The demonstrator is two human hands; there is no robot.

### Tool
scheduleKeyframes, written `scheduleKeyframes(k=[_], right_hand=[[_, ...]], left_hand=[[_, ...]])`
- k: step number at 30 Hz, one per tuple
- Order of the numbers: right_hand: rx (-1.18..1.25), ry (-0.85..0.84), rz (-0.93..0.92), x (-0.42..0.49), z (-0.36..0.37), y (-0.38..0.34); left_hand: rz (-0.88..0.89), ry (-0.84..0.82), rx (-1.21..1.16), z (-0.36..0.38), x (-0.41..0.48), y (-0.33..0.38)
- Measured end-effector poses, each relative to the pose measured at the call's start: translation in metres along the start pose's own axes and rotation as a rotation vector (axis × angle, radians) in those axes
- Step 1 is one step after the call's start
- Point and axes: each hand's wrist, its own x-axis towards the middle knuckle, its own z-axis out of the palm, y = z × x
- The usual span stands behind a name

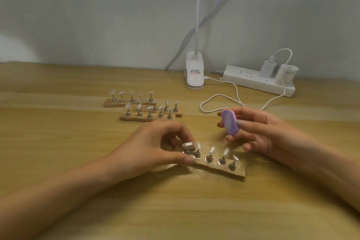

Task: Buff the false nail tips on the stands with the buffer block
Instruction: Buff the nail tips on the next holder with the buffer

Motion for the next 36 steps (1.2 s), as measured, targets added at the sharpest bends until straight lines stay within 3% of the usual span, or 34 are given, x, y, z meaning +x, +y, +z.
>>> scheduleKeyframes(k=[6,9,12,14,16,19,23,30,33,36], right_hand=[[0.005,-0.025,-0.052,0.003,-0.003,0.005],[-0.107,-0.026,-0.242,-0.005,-0.006,0.007],[-0.198,-0.324,-0.367,-0.021,-0.003,0.002],[-0.269,-0.530,-0.300,-0.028,0.000,0.000],[-0.485,-0.588,-0.220,-0.030,0.002,0.001],[-0.583,-0.519,-0.148,-0.031,0.004,0.003],[-0.618,-0.351,-0.196,-0.028,0.010,0.004],[-0.640,-0.346,-0.275,-0.032,0.016,-0.002],[-0.639,-0.277,-0.368,-0.032,0.019,0.004],[-0.716,-0.068,-0.530,-0.030,0.027,0.014]], left_hand=[[-0.003,-0.003,-0.065,0.002,0.001,0.002],[-0.027,0.034,-0.070,0.003,0.000,0.002],[-0.033,0.081,-0.086,0.006,-0.003,0.004],[-0.030,0.108,-0.098,0.007,-0.005,0.004],[-0.013,0.134,-0.091,0.007,-0.006,0.003],[0.055,0.147,-0.043,0.006,-0.007,0.002],[0.090,0.096,-0.045,-0.002,-0.009,-0.001],[0.165,0.100,0.054,-0.002,-0.010,-0.003],[0.235,0.157,0.162,-0.002,-0.009,-0.002],[0.285,0.233,0.220,0.000,-0.011,0.001]])
